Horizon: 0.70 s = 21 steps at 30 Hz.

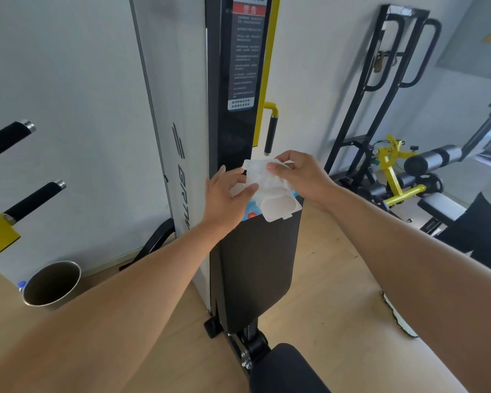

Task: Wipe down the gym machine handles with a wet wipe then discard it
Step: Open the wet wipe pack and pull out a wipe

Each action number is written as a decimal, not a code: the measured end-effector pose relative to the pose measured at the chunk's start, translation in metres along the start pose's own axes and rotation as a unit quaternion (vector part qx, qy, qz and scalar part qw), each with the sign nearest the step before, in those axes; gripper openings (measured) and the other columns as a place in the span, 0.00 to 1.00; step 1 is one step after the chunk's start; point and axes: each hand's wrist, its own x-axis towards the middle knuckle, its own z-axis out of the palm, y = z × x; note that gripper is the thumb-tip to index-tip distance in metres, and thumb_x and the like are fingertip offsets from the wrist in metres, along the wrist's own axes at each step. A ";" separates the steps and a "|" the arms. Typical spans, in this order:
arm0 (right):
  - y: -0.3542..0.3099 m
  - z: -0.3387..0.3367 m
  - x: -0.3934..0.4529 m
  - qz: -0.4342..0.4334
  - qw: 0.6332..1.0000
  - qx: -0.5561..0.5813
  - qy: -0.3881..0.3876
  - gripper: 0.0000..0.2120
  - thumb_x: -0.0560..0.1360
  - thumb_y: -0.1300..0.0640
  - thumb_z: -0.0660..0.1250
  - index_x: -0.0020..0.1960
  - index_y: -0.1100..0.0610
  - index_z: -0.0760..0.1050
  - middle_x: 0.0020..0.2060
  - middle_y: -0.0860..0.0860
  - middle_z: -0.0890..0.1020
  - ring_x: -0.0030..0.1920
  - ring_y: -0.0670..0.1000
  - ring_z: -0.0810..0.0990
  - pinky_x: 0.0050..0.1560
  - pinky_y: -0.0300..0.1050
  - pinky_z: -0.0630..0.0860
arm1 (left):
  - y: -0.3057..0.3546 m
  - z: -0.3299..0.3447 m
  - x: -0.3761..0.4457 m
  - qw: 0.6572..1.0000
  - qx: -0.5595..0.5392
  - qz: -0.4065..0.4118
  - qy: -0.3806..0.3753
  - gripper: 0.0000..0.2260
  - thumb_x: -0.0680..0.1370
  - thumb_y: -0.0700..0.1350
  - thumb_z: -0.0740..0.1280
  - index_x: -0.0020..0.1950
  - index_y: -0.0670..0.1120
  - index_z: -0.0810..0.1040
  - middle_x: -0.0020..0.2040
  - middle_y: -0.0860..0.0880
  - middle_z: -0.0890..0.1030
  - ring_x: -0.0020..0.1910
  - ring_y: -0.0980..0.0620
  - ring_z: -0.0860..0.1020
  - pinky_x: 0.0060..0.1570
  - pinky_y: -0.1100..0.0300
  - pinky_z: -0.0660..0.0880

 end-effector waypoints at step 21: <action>-0.005 -0.005 -0.015 0.159 0.889 0.414 0.116 0.08 0.81 0.55 0.67 0.56 0.58 0.79 0.55 0.54 0.82 0.56 0.55 0.82 0.57 0.52 0.83 | 0.031 -0.020 0.006 0.999 -0.036 -0.031 0.006 0.09 0.82 0.52 0.64 0.58 0.50 0.79 0.55 0.54 0.83 0.46 0.56 0.81 0.41 0.71 0.76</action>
